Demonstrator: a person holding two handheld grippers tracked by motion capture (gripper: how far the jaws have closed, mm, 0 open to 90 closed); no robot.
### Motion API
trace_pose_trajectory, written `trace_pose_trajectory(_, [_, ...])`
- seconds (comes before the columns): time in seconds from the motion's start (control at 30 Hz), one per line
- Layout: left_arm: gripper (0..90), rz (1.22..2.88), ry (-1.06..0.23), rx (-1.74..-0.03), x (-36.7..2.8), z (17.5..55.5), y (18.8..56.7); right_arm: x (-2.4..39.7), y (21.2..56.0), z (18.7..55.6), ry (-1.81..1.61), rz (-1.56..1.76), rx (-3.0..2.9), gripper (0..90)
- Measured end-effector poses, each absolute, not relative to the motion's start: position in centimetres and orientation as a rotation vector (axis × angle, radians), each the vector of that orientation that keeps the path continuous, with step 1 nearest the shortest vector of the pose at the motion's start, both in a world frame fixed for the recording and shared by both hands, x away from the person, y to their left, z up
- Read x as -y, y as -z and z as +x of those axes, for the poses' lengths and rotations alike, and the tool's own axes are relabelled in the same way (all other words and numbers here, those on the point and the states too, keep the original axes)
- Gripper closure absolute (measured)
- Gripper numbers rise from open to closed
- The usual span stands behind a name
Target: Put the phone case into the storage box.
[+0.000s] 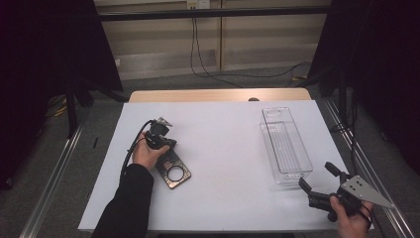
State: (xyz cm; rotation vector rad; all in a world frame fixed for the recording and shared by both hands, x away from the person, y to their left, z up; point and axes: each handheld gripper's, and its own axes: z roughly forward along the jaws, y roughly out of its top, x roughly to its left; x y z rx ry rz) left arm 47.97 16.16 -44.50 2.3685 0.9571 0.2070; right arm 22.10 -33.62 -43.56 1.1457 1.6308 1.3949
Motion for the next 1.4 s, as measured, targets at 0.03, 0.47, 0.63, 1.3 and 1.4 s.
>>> trace_pose_trajectory(0.03, [90.0, 2.365, -0.214, -0.964, -16.3, 47.9, 44.5, 33.6, 43.6, 22.1, -1.395, 1.147, -1.632, 0.0])
trace_pose_trajectory(0.47, [90.0, 2.343, -0.211, -0.985, -17.6, 47.0, 44.5, 33.6, 43.5, 22.1, -1.396, 1.147, -1.634, 0.0])
trace_pose_trajectory(0.63, [90.0, 2.342, -0.218, -0.988, -17.9, 47.0, 44.5, 33.5, 43.6, 22.1, -1.396, 1.145, -1.637, 0.0])
trace_pose_trajectory(1.3, [90.0, 2.315, -0.218, -1.010, -19.9, 45.6, 44.5, 33.5, 43.6, 22.1, -1.396, 1.144, -1.638, 0.0])
trace_pose_trajectory(1.4, [90.0, 2.307, -0.216, -1.022, -20.2, 45.3, 44.5, 33.5, 43.6, 22.1, -1.396, 1.145, -1.638, 0.0])
